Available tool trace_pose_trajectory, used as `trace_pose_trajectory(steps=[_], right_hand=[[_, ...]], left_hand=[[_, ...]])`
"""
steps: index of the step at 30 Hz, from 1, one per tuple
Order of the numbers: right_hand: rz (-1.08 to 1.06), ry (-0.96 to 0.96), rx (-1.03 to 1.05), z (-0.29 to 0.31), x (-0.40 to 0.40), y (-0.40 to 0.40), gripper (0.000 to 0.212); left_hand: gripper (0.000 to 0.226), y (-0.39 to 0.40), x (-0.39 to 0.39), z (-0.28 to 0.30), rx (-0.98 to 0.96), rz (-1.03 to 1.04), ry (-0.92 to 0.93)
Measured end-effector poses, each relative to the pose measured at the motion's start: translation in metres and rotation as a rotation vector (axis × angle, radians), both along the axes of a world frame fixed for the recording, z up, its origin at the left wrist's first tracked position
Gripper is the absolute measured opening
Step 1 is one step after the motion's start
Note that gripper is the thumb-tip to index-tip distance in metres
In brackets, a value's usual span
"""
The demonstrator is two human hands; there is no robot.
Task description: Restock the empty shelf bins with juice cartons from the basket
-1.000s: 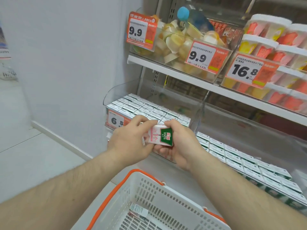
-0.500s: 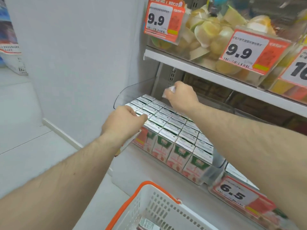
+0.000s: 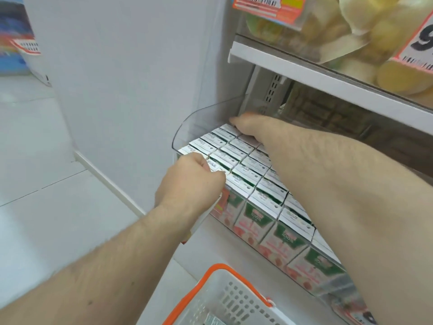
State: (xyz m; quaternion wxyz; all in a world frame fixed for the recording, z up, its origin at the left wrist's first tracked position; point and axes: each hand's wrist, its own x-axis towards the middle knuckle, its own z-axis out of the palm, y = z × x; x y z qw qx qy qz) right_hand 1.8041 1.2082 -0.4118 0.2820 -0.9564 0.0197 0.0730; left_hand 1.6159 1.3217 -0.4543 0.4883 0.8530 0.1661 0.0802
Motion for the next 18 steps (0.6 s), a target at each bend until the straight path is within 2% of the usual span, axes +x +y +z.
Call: trace_pose_trajectory(steps=[3,6,8,12,18], right_hand=[[-0.020,0.135,0.119,-0.002,0.005,-0.006,0.047],[-0.058,0.210,0.333,-0.003,0.016,-0.019,0.023],[-0.060,0.279,0.394,-0.002,0.018,-0.028,0.011],[-0.082,0.292,0.357,-0.002,0.018,-0.032,0.012],[-0.060,0.277,0.215,0.003,0.011,-0.024,0.027]], left_hand=[[0.027,-0.002,-0.003,-0.001,-0.022,0.004,-0.028],[0.025,-0.004,-0.003,-0.002,-0.031,0.017,-0.045],[0.025,-0.005,-0.004,-0.003,-0.036,0.028,-0.056],[0.028,-0.007,-0.003,-0.006,-0.075,0.047,-0.094],[0.027,-0.008,-0.003,-0.007,-0.109,0.070,-0.103]])
